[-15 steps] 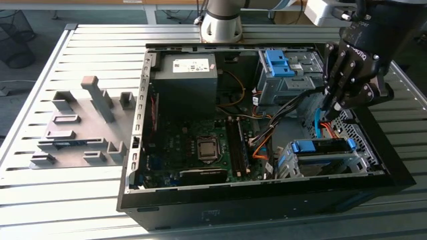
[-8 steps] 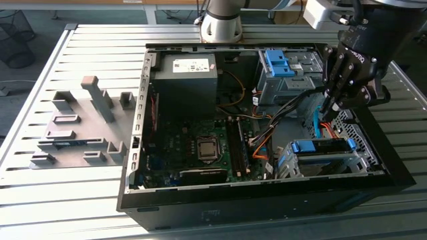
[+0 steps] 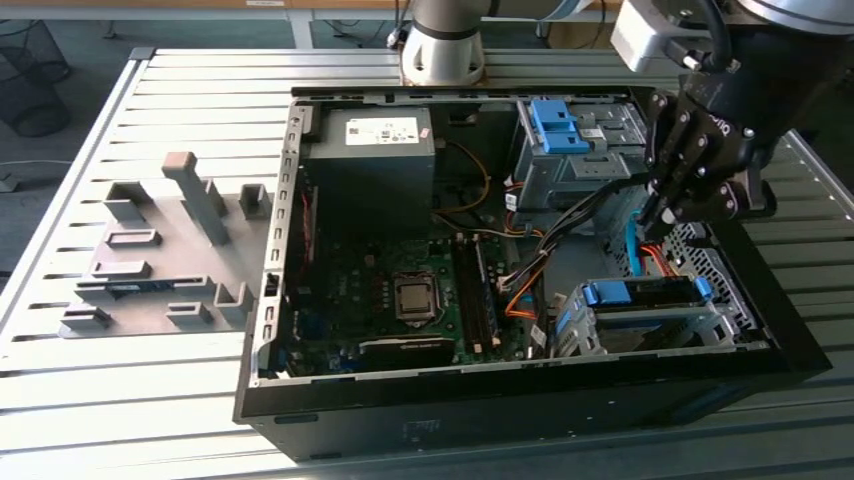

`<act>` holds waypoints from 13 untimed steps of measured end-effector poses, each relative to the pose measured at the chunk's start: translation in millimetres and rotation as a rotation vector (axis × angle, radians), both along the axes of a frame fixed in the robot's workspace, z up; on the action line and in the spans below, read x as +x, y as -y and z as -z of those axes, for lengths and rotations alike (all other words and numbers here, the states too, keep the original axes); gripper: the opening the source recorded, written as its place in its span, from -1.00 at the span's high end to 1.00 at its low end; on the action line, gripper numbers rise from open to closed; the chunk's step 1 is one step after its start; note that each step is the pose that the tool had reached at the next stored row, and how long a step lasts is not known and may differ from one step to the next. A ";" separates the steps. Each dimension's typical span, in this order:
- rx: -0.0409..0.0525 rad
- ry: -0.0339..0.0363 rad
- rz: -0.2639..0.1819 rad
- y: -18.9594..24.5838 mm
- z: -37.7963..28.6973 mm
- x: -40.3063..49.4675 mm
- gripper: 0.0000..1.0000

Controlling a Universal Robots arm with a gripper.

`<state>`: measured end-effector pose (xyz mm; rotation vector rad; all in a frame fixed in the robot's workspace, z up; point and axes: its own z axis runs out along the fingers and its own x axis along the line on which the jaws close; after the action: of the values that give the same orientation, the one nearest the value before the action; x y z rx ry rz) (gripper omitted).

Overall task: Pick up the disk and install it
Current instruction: 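Insert the second disk wire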

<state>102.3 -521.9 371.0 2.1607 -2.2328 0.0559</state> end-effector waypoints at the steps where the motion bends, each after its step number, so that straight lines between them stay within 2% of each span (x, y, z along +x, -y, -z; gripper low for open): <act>1: 0.0127 0.0000 0.000 2.0 0.3 0.0 0.68; 5: 0.0581 0.0000 0.000 10.4 1.9 0.0 0.68; 6: 0.0660 0.0001 0.000 13.1 2.7 0.0 0.68; 8: 0.0713 0.0001 0.000 19.4 4.7 0.0 0.68; 13: 0.0725 0.0001 0.000 30.5 11.2 0.0 0.68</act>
<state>102.3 -552.4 359.8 2.1960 -2.2694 -0.0254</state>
